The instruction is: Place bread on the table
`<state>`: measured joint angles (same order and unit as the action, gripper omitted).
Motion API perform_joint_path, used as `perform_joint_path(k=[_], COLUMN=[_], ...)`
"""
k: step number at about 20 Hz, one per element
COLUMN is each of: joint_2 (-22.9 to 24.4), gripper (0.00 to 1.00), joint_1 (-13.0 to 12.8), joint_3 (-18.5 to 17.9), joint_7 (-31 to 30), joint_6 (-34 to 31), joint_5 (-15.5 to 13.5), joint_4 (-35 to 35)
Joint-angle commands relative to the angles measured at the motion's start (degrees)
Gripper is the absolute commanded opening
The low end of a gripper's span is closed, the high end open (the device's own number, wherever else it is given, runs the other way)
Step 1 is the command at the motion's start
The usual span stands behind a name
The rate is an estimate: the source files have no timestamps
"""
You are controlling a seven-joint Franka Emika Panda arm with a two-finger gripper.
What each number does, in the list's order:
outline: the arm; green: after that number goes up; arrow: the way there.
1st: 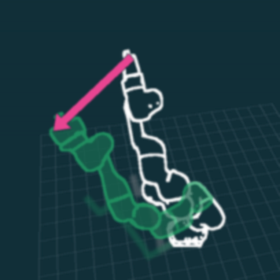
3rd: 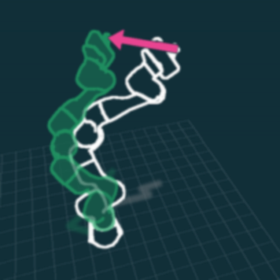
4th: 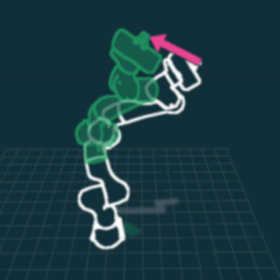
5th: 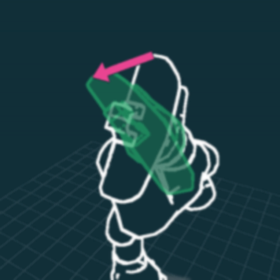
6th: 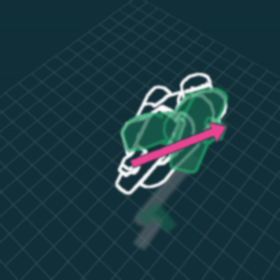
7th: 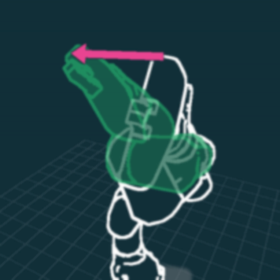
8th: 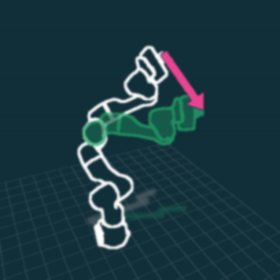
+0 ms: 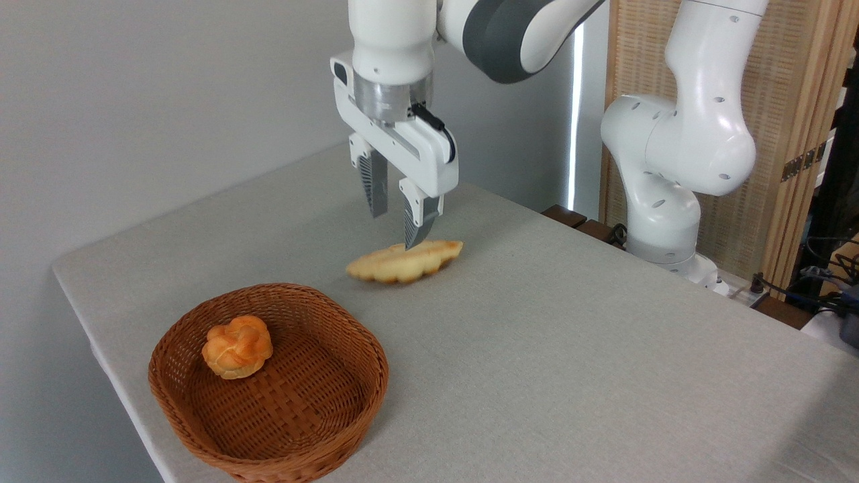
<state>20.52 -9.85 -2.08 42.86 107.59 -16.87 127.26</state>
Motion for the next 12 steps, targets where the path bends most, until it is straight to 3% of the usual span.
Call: perform_joint_path(k=[1,3,5,7,9,12], joint_2=[-2.93,-4.25,-5.57,-7.76,-10.75,-13.48], gripper=[1.0,1.0,1.0,1.0,1.0,1.0], joint_1=[0.1,0.18,0.18,1.84,4.48,5.02], joint_3=[-1.09,-1.26,-1.61,-1.01,0.83,1.9], joint_7=[-0.58,-1.12,-1.12,-1.2,-1.2,-2.78], joint_6=[-3.96,-5.8,-7.65,-9.14,-11.51,-12.4], joint_5=[3.23,6.83,8.77,10.35,10.8,10.89], joint_4=[-8.75,-12.98,-16.32,-19.83,-24.31,-27.31])
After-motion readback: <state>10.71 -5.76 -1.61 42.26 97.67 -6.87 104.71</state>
